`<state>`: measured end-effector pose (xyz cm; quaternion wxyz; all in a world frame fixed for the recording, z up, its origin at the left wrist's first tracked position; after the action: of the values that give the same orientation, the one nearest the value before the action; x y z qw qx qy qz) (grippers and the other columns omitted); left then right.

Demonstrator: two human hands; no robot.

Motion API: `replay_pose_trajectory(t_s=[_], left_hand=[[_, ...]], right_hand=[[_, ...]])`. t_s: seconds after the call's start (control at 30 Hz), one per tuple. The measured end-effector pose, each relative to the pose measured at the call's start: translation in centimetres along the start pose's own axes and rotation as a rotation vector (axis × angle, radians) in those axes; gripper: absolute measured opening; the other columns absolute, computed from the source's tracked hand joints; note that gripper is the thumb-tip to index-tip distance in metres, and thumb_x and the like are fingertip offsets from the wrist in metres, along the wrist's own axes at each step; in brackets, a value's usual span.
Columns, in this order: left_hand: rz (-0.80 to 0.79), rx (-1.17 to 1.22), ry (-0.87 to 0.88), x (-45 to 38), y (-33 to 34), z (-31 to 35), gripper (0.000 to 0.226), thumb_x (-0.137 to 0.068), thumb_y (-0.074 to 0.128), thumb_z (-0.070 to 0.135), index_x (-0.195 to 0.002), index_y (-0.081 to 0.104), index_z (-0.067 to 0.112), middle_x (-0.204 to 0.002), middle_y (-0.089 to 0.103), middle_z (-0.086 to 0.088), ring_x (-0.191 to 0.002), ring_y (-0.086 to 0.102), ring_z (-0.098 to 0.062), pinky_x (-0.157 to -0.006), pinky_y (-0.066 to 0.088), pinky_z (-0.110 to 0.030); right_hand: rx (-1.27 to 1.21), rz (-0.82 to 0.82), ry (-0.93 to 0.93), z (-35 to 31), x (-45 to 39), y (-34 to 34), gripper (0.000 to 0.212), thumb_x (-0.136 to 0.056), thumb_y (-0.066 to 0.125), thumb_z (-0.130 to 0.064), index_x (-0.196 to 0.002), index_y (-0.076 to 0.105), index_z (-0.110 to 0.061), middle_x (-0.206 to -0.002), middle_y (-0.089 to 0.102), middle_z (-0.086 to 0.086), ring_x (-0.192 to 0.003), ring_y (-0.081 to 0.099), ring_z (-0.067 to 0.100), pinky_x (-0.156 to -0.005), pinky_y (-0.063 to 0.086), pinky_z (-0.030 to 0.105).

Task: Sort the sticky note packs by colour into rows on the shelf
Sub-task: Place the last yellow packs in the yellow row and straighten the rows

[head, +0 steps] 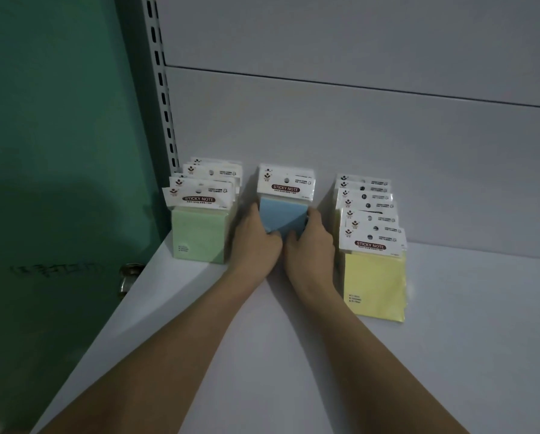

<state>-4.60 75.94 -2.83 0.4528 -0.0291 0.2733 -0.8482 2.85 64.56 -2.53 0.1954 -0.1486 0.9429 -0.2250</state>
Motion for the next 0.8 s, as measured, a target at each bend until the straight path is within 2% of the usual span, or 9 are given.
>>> replay_pose_trajectory(t_s=[0.17,0.33,0.53,0.63,0.7,0.73,0.8], left_hand=[[-0.006,0.005,0.001,0.1,0.7,-0.4,0.048,-0.077,0.054,0.001,-0.124,0.044,0.007,-0.122,0.057,-0.015,-0.115,0.053,-0.032,-0.093,0.045,-0.039],[-0.037,0.09,0.004,-0.3,1.1,-0.6,0.056,-0.077,0.055,0.002,-0.13,0.04,0.008,-0.125,0.055,-0.014,-0.117,0.052,-0.031,-0.095,0.046,-0.042],[-0.041,0.153,0.012,0.2,0.3,0.1,0.06,-0.077,0.055,0.005,-0.133,0.035,0.009,-0.129,0.053,-0.013,-0.121,0.05,-0.031,-0.097,0.046,-0.042],[0.075,0.113,0.129,1.6,-2.3,2.5,0.077,-0.082,0.055,0.004,-0.149,0.019,0.014,-0.15,0.036,-0.008,-0.137,0.034,-0.025,-0.111,0.036,-0.04],[0.111,0.114,0.268,3.2,-3.3,5.0,0.074,-0.089,0.052,0.003,-0.151,0.016,0.017,-0.157,0.024,-0.002,-0.142,0.023,-0.018,-0.114,0.028,-0.026],[0.086,0.138,0.339,4.0,-2.9,6.2,0.071,-0.09,0.051,0.001,-0.151,0.019,0.017,-0.158,0.022,0.0,-0.142,0.021,-0.015,-0.113,0.025,-0.021],[-0.048,0.193,0.397,5.2,-0.9,7.9,0.065,-0.09,0.052,0.0,-0.148,0.027,0.017,-0.155,0.028,0.001,-0.142,0.025,-0.013,-0.114,0.026,-0.023]], right_hand=[[0.009,0.002,-0.012,0.1,0.0,0.1,0.04,-0.09,0.046,-0.003,-0.129,0.047,-0.012,-0.116,0.064,0.011,-0.108,0.06,0.028,-0.083,0.047,0.033],[-0.023,-0.01,-0.01,0.1,-0.1,0.4,0.04,-0.094,0.047,-0.005,-0.133,0.043,-0.014,-0.125,0.06,0.01,-0.116,0.057,0.025,-0.093,0.049,0.035],[-0.041,-0.03,-0.027,-1.0,0.2,-0.2,0.038,-0.09,0.048,-0.003,-0.127,0.047,-0.011,-0.123,0.06,0.008,-0.112,0.058,0.022,-0.085,0.046,0.028],[-0.1,0.043,-0.056,-3.3,0.4,-2.4,0.033,-0.091,0.046,-0.002,-0.123,0.049,-0.011,-0.122,0.058,0.005,-0.108,0.056,0.016,-0.087,0.049,0.028],[-0.147,0.137,-0.129,-5.8,0.1,-5.2,0.035,-0.094,0.044,-0.005,-0.128,0.049,-0.012,-0.125,0.055,0.0,-0.105,0.053,0.01,-0.09,0.049,0.024],[-0.148,0.165,-0.175,-7.0,-0.1,-6.8,0.034,-0.095,0.045,-0.006,-0.128,0.051,-0.013,-0.126,0.056,-0.002,-0.105,0.053,0.008,-0.089,0.048,0.021],[-0.082,0.139,-0.256,-8.6,-0.7,-9.6,0.031,-0.094,0.047,-0.008,-0.124,0.056,-0.013,-0.124,0.06,-0.002,-0.106,0.056,0.01,-0.085,0.045,0.017]])
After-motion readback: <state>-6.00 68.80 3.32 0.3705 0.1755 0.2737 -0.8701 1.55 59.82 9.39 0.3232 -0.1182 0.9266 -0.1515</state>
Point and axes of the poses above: each hand's wrist, its own x-axis away from the middle knuckle, its own y-axis out of the palm, z = x × y, the point moved 10 cm from there along -x, towards the middle knuckle
